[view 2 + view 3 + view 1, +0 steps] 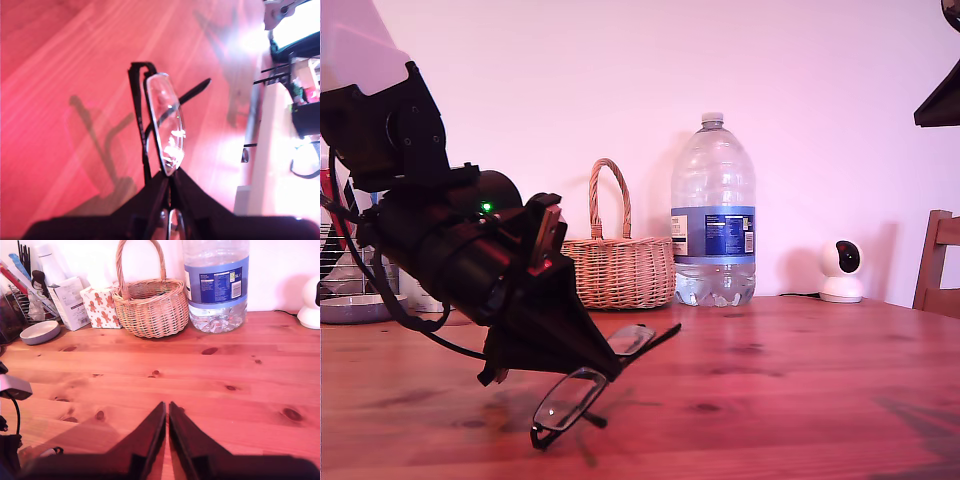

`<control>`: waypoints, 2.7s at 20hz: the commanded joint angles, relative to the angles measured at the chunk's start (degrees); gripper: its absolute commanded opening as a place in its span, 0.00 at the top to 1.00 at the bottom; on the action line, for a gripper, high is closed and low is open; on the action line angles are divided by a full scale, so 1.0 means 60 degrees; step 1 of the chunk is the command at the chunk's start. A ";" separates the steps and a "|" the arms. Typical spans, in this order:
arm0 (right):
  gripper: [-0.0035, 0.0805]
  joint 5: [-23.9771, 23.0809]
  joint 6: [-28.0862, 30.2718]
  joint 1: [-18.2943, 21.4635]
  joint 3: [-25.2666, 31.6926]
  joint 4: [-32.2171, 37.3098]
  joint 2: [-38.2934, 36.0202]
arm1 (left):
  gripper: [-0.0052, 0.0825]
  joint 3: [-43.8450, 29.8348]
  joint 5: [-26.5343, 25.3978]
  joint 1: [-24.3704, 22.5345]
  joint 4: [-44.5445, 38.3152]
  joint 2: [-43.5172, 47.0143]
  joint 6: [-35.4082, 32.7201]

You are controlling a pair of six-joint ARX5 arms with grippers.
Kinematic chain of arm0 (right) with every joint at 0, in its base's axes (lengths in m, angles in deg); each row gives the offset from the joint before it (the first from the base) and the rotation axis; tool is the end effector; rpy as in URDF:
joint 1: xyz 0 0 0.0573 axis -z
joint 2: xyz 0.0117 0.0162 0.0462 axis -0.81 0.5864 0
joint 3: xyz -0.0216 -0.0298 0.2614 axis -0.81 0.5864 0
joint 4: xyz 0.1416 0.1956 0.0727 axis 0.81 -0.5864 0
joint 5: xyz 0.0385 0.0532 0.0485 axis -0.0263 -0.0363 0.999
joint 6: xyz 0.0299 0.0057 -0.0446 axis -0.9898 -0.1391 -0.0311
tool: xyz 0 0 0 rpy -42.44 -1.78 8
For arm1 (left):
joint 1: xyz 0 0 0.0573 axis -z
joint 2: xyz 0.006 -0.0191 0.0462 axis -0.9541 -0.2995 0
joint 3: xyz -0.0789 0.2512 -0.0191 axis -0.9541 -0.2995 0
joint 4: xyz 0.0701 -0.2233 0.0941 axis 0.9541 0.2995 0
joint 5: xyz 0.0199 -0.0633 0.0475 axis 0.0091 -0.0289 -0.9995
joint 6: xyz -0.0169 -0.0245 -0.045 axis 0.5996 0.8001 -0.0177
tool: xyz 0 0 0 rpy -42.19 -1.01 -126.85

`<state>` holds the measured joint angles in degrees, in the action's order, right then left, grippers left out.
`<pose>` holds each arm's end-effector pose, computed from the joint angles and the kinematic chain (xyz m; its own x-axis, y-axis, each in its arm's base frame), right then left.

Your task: Pick up the glasses and close them, then place them back on the table

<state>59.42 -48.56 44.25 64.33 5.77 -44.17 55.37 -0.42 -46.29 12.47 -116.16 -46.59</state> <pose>0.1537 0.0335 0.2307 0.8988 0.3904 -0.1993 -0.3730 0.9200 0.1200 0.2964 -0.1724 0.1094 -0.1899 -0.8067 -0.5596 0.5344 0.3932 -0.7482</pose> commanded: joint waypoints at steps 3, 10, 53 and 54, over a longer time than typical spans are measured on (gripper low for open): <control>0.97 0.0200 -0.0044 -0.0044 0.0113 0.0131 0.0018 | 0.96 0.0066 -0.0321 0.0025 0.0044 -0.0087 0.0000; 0.97 0.0226 -0.0073 -0.0044 0.0113 0.0131 0.0018 | 0.82 0.0066 -0.1082 0.0299 -0.0204 -0.0087 -0.0004; 0.97 0.0302 -0.0284 -0.0044 0.0113 0.0208 0.0018 | 0.59 0.2605 -0.4342 0.0907 0.3501 -0.0080 -0.1435; 0.97 0.0302 -0.0288 -0.0044 0.0113 0.0208 0.0018 | 0.59 0.2605 -0.4346 0.0980 0.3497 -0.0080 -0.1435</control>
<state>60.99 -50.14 44.25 64.33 6.40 -44.17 71.35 -26.63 -41.26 33.59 -116.12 -54.72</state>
